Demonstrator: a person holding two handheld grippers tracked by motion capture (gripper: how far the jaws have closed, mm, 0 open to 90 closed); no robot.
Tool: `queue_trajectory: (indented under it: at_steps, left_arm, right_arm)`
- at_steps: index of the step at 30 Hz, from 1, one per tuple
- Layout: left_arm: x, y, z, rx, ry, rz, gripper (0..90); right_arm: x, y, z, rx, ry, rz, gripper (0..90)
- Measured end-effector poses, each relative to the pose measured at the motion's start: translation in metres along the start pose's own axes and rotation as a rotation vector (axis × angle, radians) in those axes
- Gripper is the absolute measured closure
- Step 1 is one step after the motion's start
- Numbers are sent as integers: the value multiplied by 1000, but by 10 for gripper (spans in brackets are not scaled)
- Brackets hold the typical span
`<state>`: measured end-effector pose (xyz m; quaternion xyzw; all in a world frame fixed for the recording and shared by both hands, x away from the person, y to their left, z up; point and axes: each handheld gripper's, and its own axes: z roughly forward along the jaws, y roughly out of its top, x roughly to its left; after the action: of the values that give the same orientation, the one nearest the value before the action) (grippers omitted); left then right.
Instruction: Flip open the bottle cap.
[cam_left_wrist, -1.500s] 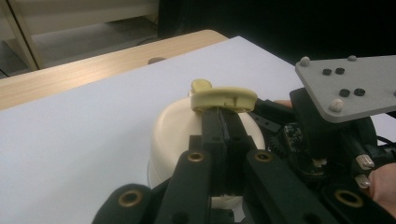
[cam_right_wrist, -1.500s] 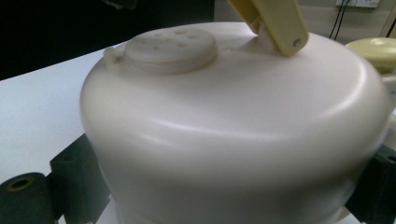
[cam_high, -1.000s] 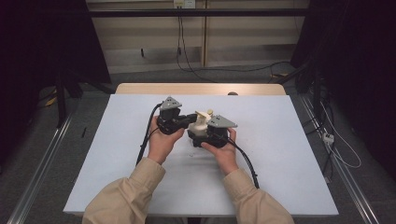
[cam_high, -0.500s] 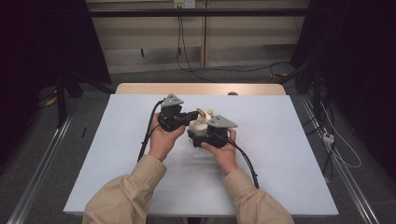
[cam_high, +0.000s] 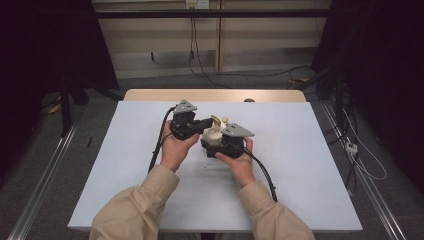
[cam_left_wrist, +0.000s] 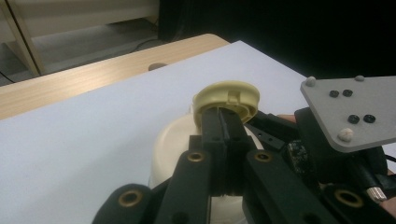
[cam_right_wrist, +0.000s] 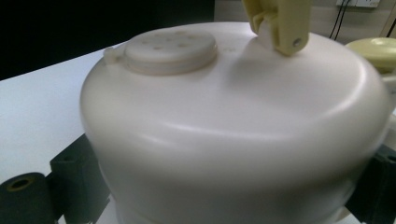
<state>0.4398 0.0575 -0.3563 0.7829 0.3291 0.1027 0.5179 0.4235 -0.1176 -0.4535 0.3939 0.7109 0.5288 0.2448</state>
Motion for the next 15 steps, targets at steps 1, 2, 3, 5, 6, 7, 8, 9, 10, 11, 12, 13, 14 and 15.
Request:
queue_trajectory:
  at_steps: [1,2,3,5,6,7,8,9,10,11,12,13,14,15]
  left_arm:
    - [0,0,0,0,-1,3,900]
    - [0,0,0,1,0,4,900]
    - [0,0,1,1,-2,5,900]
    - [0,1,1,1,0,4,900]
    - [0,1,1,1,-1,3,900]
    - [0,1,1,0,-1,2,900]
    - [-1,1,2,-1,-1,3,900]
    - [-1,2,2,-1,-4,4,900]
    - [-1,2,2,-3,-8,8,900]
    - [-1,3,3,-1,-7,9,900]
    - [-2,3,3,0,-8,9,900]
    - [-2,4,3,-3,-8,9,900]
    - [-2,4,3,-6,-8,6,900]
    - [-1,4,4,-6,-8,7,900]
  right_arm:
    - [0,0,0,0,0,0,74]
    - [0,0,0,0,-1,0,73]
    - [0,0,0,0,-1,0,74]
    - [0,0,0,0,-1,-1,73]
    - [0,0,0,0,-1,-1,74]
    - [0,0,0,0,-1,0,74]
    - [0,0,0,0,-1,-1,73]
    - [0,0,0,0,0,-1,73]
    - [0,0,0,0,-1,-1,73]
    - [0,0,0,-1,-1,-2,73]
    - [0,0,0,0,-1,-1,73]
    - [0,0,0,-1,-1,-3,74]
    - [0,0,0,-1,-1,-3,73]
    - [0,0,0,-1,-1,-3,73]
